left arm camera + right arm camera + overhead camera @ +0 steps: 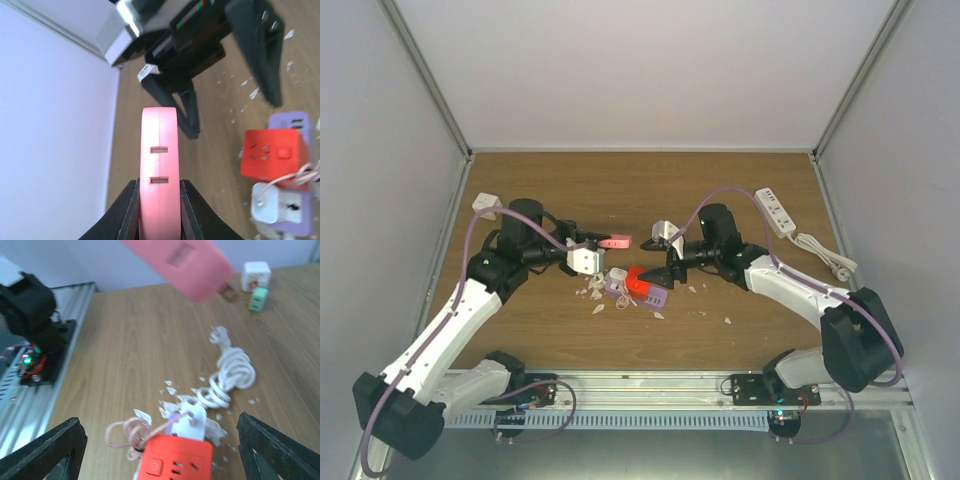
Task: Pull the plug off the socket
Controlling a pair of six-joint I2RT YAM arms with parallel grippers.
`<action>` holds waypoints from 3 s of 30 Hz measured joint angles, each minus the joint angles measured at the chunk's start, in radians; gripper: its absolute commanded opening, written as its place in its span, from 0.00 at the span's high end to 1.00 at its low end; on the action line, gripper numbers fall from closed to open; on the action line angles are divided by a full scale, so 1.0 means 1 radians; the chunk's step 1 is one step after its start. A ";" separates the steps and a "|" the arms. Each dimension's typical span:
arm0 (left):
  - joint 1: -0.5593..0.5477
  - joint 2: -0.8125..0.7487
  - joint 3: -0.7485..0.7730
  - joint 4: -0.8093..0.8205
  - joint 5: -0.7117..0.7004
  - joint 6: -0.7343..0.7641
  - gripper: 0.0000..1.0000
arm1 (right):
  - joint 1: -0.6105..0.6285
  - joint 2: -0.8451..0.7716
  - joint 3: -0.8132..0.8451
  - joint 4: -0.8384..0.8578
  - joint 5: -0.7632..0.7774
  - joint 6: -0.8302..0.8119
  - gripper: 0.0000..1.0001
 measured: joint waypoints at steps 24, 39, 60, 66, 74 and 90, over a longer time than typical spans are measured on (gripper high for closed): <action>-0.090 -0.095 -0.091 0.154 -0.112 0.240 1.00 | 0.017 0.101 0.182 -0.078 -0.256 -0.018 0.06; -0.101 -0.083 -0.097 0.145 -0.114 0.260 1.00 | 0.031 0.060 0.216 -0.108 -0.247 -0.070 0.10; -0.102 -0.010 -0.081 0.143 -0.134 0.186 1.00 | 0.053 -0.009 0.217 -0.183 -0.224 -0.285 0.19; -0.102 -0.012 -0.081 0.134 -0.143 0.190 1.00 | 0.053 -0.016 0.217 -0.208 -0.211 -0.309 0.12; -0.102 -0.082 -0.112 0.151 -0.206 0.257 1.00 | 0.055 -0.109 0.198 -0.195 -0.155 -0.288 0.08; -0.102 -0.273 -0.311 0.204 -0.416 0.443 1.00 | 0.055 -0.131 0.139 -0.159 -0.049 -0.294 0.08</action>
